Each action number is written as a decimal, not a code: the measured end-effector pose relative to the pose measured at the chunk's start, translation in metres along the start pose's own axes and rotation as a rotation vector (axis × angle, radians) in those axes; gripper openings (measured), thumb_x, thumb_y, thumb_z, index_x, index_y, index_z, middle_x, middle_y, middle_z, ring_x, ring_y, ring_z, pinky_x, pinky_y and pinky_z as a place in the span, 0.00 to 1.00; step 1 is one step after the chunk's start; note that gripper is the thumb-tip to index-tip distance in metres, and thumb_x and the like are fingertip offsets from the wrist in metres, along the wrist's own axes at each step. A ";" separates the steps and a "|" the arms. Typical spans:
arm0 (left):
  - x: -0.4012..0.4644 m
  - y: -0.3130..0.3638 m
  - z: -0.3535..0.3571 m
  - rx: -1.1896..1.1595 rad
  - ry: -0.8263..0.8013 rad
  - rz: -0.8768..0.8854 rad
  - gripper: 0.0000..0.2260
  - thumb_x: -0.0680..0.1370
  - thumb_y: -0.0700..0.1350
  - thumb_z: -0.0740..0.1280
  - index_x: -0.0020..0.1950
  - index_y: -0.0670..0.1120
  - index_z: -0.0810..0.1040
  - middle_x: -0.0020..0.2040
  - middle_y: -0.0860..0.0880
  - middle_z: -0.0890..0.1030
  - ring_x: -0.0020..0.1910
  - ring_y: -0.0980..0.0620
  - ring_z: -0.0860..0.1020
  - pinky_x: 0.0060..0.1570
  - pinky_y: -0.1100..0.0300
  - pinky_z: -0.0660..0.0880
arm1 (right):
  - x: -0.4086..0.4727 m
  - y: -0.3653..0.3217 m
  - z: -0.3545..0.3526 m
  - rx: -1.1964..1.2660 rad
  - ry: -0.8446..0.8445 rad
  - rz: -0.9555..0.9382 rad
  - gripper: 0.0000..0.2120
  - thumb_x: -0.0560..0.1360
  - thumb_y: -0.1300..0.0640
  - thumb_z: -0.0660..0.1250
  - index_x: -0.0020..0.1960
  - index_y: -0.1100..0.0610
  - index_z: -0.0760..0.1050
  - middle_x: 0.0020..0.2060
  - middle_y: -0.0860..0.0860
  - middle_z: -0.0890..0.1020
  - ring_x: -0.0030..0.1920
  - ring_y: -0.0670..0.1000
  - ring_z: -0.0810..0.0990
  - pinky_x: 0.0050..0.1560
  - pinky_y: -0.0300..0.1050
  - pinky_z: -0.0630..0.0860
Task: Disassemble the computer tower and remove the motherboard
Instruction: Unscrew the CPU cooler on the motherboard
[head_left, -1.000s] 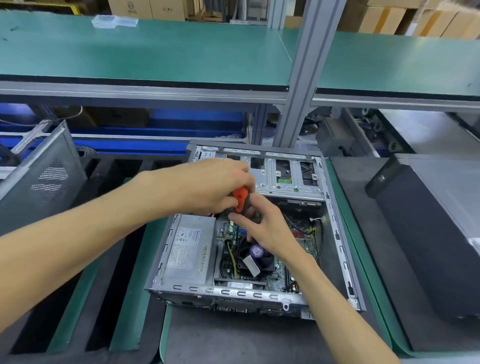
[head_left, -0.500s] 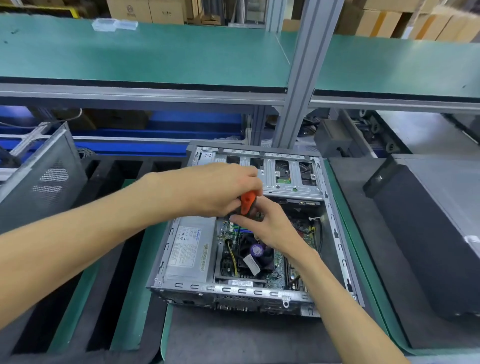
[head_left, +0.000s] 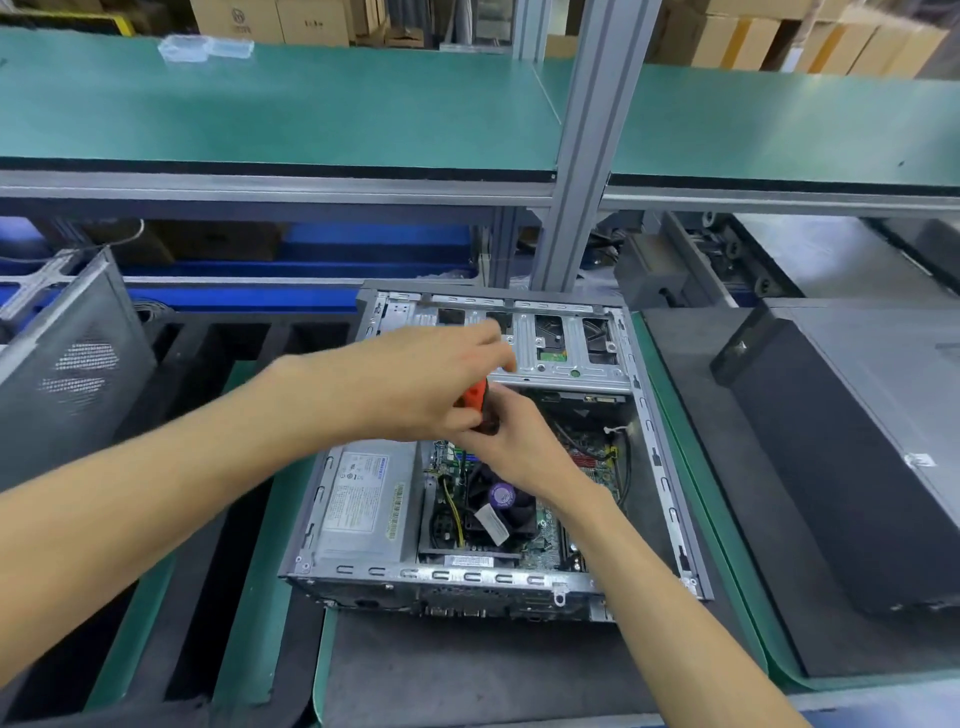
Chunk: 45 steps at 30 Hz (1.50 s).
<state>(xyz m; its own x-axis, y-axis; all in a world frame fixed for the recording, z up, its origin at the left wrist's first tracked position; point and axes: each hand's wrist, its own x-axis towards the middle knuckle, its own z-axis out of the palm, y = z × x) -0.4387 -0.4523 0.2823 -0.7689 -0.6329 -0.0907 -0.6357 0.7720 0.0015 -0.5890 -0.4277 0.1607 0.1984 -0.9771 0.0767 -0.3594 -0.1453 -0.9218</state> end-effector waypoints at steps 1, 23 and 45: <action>-0.003 -0.002 -0.005 -0.080 -0.065 0.052 0.17 0.79 0.47 0.65 0.68 0.51 0.70 0.62 0.55 0.71 0.57 0.53 0.74 0.54 0.54 0.73 | 0.001 -0.001 0.000 -0.012 -0.018 -0.004 0.13 0.75 0.54 0.75 0.38 0.43 0.73 0.29 0.38 0.76 0.31 0.41 0.71 0.33 0.35 0.67; 0.002 -0.014 -0.004 0.008 0.024 0.109 0.09 0.78 0.56 0.66 0.52 0.51 0.74 0.43 0.57 0.74 0.44 0.52 0.75 0.42 0.56 0.70 | -0.004 -0.003 -0.007 -0.031 -0.016 -0.070 0.13 0.74 0.57 0.75 0.44 0.42 0.74 0.36 0.46 0.78 0.35 0.43 0.72 0.37 0.33 0.69; 0.010 -0.017 0.022 0.319 0.193 -0.173 0.26 0.77 0.66 0.43 0.30 0.48 0.62 0.27 0.50 0.64 0.24 0.52 0.61 0.28 0.57 0.56 | -0.002 -0.008 0.011 -0.114 0.092 -0.064 0.08 0.75 0.49 0.74 0.48 0.44 0.74 0.35 0.45 0.78 0.34 0.45 0.72 0.36 0.39 0.69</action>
<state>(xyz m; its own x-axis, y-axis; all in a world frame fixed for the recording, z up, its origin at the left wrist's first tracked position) -0.4346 -0.4706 0.2599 -0.6706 -0.7310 0.1263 -0.7269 0.6135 -0.3087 -0.5765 -0.4233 0.1633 0.1422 -0.9745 0.1734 -0.4505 -0.2197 -0.8653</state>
